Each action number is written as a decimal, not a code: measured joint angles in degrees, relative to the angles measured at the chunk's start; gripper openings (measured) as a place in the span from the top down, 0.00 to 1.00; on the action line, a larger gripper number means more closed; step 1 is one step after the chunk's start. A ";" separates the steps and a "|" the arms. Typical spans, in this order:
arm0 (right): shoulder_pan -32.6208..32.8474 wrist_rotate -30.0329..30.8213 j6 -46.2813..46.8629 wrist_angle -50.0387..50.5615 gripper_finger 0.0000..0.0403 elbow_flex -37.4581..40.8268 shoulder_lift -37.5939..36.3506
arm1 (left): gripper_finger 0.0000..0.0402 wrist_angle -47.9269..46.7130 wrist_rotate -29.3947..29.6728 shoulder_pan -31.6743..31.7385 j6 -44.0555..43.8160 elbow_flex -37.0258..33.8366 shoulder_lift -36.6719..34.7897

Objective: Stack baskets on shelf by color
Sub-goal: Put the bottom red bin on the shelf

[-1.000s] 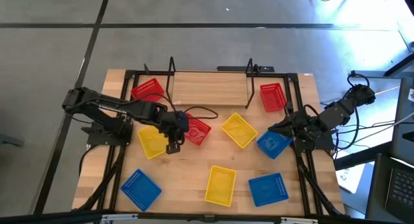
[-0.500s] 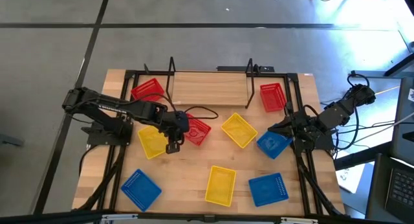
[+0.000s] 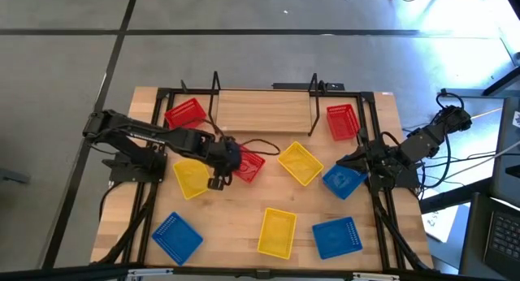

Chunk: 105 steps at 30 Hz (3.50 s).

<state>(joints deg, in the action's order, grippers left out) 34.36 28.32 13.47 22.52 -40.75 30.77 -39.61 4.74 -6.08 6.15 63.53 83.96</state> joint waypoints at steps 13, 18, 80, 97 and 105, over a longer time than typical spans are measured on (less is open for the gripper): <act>0.00 -0.04 -0.04 -0.11 0.97 0.00 0.25 | 0.82 0.83 1.06 -0.38 9.46 -0.09 8.67; 0.00 -0.04 -0.04 -0.17 0.97 0.00 0.25 | 0.81 0.83 1.37 -0.38 10.99 -0.09 9.68; 0.01 23.10 -2.08 1.37 0.97 0.04 1.72 | 1.00 -9.12 12.41 23.51 -50.02 29.26 17.91; 0.01 23.17 -2.19 1.40 0.97 0.04 1.72 | 1.00 -5.93 9.09 34.74 -54.20 29.20 24.39; 0.01 23.21 -2.05 1.40 0.97 0.04 1.72 | 1.00 -6.17 6.64 35.22 -54.07 29.20 27.31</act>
<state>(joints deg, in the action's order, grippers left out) 34.37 51.53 11.42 23.92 -40.71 32.49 -45.78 11.38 29.15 -47.92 92.73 111.28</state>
